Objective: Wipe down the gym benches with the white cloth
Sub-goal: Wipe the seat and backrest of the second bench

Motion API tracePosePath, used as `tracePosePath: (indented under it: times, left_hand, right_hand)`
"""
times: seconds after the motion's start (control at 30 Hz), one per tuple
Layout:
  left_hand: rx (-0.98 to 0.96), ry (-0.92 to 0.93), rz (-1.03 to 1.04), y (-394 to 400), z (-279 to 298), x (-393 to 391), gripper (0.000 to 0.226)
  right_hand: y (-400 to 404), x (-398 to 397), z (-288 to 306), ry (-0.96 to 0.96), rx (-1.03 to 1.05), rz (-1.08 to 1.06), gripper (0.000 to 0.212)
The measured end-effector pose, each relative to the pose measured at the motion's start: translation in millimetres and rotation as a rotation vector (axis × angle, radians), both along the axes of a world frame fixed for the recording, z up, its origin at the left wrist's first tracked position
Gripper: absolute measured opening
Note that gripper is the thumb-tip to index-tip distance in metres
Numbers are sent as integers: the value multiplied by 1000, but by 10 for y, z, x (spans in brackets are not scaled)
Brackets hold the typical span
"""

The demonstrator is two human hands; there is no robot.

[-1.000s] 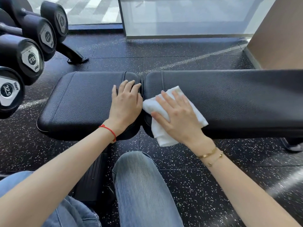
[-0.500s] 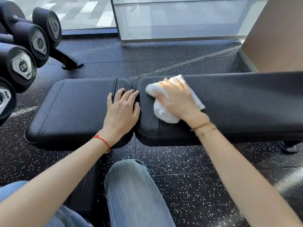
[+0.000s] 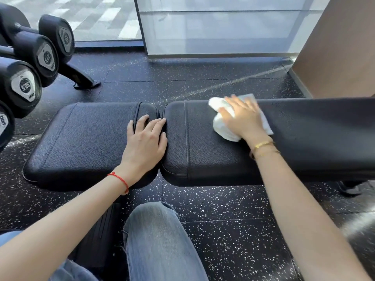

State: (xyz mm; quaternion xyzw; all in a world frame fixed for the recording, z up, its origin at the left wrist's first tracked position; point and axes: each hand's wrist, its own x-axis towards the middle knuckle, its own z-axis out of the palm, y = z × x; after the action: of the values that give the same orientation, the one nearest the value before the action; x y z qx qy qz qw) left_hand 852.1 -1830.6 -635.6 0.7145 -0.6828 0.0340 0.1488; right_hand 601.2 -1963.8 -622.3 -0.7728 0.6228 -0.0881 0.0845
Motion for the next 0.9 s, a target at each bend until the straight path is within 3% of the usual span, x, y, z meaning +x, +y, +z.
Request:
tracePosePath:
  times: [0.13,0.2,0.33,0.53,0.7,0.9]
  left_hand:
    - [3,17,-3,0,2,13,46]
    - [8,23,-1,7,7,12,46]
    - [22,18,-5,13,4,26,47]
    - [33,24,4,10,17,6,48]
    - [15,63,-3,30,44,2,46]
    - [-73,128,85,146,104,163,44]
  right_hand:
    - [283,484,95,13,-35,292,58]
    - [622,437,74,-93,-24,354,50]
    - [959,-14,-29,-182,-36,338,52]
    - [251,-41,32,-84,-49,38,54]
    - [460,584,68,-49,-90,308,40]
    - [1007,390,-42,-126,-32,398,54]
